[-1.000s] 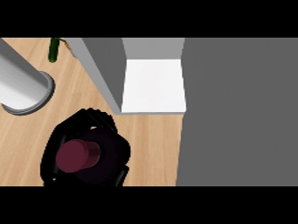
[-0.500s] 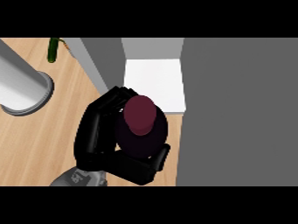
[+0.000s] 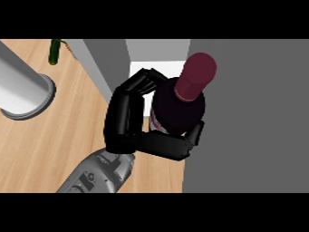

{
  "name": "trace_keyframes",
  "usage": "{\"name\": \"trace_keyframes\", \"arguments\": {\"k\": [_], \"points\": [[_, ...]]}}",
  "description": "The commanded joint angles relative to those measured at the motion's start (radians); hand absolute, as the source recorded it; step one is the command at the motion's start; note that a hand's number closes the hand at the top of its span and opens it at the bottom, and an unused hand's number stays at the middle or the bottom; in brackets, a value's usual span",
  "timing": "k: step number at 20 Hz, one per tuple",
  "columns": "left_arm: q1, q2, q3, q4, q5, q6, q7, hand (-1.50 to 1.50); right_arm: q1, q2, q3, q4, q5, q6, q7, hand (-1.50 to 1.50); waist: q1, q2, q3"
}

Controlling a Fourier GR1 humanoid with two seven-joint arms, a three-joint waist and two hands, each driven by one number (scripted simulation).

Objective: Pick up the wine, place it into the cabinet and close the cabinet

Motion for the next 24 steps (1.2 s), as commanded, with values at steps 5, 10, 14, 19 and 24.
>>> {"name": "trace_keyframes", "arguments": {"k": [5,10,14,19,24], "points": [[-0.069,-0.001,0.009,0.06,-0.053,0.041,0.028,1.5,0.069,-0.01,-0.031,-0.159,-0.121,0.008,0.067,-1.5,0.002,-0.002,0.0],[-0.032,-0.001,0.016,0.167,0.094,0.032,-0.159,1.5,0.022,-0.009,-0.007,-0.145,-0.09,-0.004,0.071,-1.5,-0.003,0.001,-0.001],[-0.037,-0.001,-0.061,0.179,0.143,0.142,-0.2,1.5,-0.019,-0.001,-0.008,-0.147,-0.079,-0.054,0.121,-1.5,-0.003,0.0,-0.001],[0.017,-0.001,-0.045,0.253,0.188,0.079,-0.313,1.5,0.006,-0.012,-0.012,-0.18,-0.096,-0.037,0.109,-1.5,-0.004,0.0,-0.001],[0.03,-0.001,-0.033,0.308,0.122,0.072,-0.317,1.5,-0.004,-0.008,0.005,-0.159,-0.07,-0.044,0.105,-1.5,0.005,-0.001,0.0]]}}
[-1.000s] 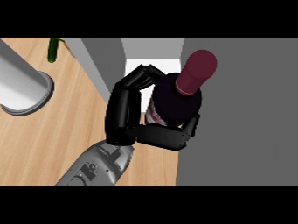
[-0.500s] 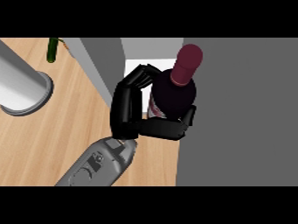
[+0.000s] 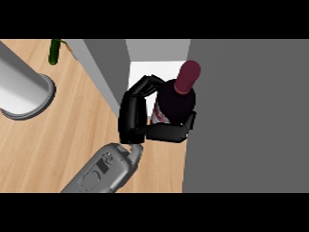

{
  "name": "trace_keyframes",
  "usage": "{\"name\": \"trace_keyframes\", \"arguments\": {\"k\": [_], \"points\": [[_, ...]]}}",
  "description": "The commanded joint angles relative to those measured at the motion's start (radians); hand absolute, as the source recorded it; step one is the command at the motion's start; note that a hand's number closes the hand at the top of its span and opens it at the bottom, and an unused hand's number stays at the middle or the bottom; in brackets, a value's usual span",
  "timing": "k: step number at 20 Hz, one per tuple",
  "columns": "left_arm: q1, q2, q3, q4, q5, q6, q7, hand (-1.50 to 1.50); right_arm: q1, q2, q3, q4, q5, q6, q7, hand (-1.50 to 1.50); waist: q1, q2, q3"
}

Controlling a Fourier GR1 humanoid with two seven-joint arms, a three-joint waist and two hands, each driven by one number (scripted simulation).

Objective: Pick up the wine, place it into the cabinet and close the cabinet

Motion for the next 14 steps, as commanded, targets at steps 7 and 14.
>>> {"name": "trace_keyframes", "arguments": {"k": [7,14], "points": [[-0.036,-0.001,-0.019,0.148,0.013,0.047,-0.105,1.5,0.062,0.04,0.054,-0.147,-0.006,-0.02,0.016,-1.5,-0.001,0.0,0.0],[-0.089,-0.001,0.148,0.319,0.075,-0.083,-0.238,1.5,-0.005,-0.021,-0.05,-0.116,-0.102,-0.015,0.05,-1.5,-0.004,0.003,0.0]]}}
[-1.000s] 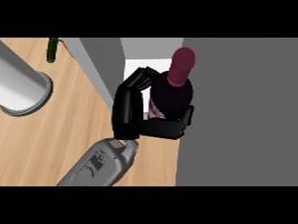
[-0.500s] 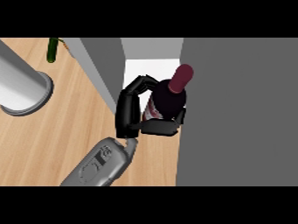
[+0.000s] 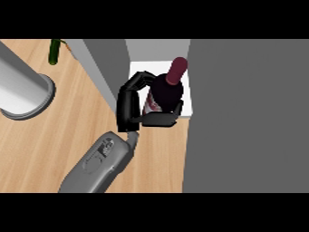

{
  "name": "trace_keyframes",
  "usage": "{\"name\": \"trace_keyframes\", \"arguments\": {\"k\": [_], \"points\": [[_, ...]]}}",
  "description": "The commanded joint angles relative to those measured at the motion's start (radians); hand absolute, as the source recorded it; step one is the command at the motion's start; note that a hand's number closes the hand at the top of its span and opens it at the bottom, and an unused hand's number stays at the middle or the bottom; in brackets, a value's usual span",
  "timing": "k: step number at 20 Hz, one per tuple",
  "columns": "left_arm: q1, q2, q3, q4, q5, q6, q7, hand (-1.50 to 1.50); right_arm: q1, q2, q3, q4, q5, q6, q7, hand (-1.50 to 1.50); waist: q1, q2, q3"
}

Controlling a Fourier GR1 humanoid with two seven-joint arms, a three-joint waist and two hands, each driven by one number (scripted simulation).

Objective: Pick up the wine, place it into the cabinet and close the cabinet

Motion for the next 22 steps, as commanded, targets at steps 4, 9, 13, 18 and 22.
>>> {"name": "trace_keyframes", "arguments": {"k": [4,9,13,18,22], "points": [[-0.059,-0.001,0.092,0.076,0.037,-0.034,-0.034,1.5,0.059,-0.015,-0.057,-0.121,-0.125,0.024,0.008,-1.5,-0.001,0.0,0.0],[-0.01,-0.001,0.074,0.063,0.046,-0.091,-0.022,1.5,0.136,0.008,-0.056,-0.136,-0.114,0.046,-0.033,-1.5,0.002,-0.003,0.001],[-0.121,0.016,0.135,0.172,0.061,-0.12,0.002,1.5,0.129,0.026,-0.015,-0.137,-0.101,0.04,-0.011,-1.5,-0.001,-0.001,0.001],[-0.241,-0.001,0.173,0.338,0.077,-0.1,-0.031,1.5,0.1,0.004,-0.068,-0.134,-0.151,0.024,0.011,-1.5,-0.011,0.001,0.001],[-0.262,-0.001,0.183,0.415,0.127,-0.127,-0.074,1.5,0.117,0.025,-0.037,-0.098,-0.144,0.051,-0.038,-1.5,-0.011,0.002,0.001]]}}
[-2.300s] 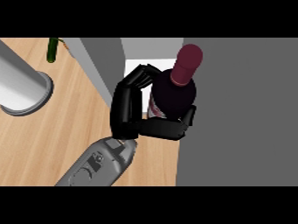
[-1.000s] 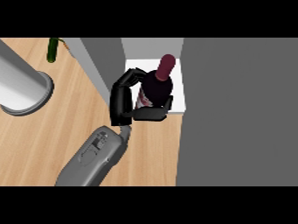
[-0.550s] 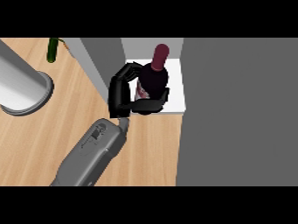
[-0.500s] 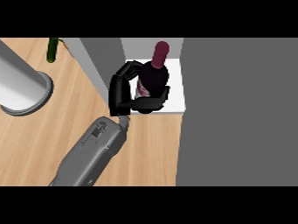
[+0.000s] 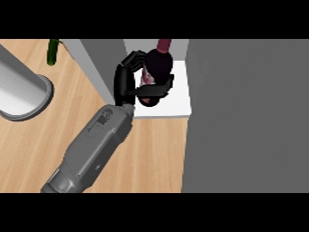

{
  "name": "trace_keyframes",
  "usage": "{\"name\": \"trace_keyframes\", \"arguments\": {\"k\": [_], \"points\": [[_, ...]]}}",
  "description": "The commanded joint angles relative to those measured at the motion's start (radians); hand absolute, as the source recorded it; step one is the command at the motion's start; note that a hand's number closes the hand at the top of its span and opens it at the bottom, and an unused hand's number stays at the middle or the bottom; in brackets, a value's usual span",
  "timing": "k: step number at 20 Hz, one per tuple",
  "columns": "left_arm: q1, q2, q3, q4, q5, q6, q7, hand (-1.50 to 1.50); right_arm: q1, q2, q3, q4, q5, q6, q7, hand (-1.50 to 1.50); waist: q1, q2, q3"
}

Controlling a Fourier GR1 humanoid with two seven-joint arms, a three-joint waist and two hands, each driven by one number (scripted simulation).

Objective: Pick up the wine, place it into the cabinet and close the cabinet

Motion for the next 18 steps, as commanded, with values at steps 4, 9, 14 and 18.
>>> {"name": "trace_keyframes", "arguments": {"k": [4,9,14,18], "points": [[-0.122,-0.002,0.078,0.214,0.035,-0.024,-0.108,1.5,-0.009,-0.023,-0.035,-0.087,-0.101,0.002,0.056,-1.5,-0.008,0.004,0.0],[-0.188,0.001,0.133,0.302,-0.015,-0.027,-0.191,1.5,0.035,0.006,0.008,-0.11,-0.075,0.002,0.048,-1.5,-0.008,0.004,0.0],[-0.264,-0.001,0.163,0.376,-0.024,0.025,-0.202,1.5,0.023,-0.001,-0.033,-0.089,-0.109,0.012,0.018,-1.5,-0.012,0.004,0.0],[-0.289,-0.002,0.198,0.466,0.003,-0.045,-0.253,1.5,0.008,0.033,0.076,-0.133,-0.022,-0.04,0.074,-1.5,-0.025,0.009,-0.001]]}}
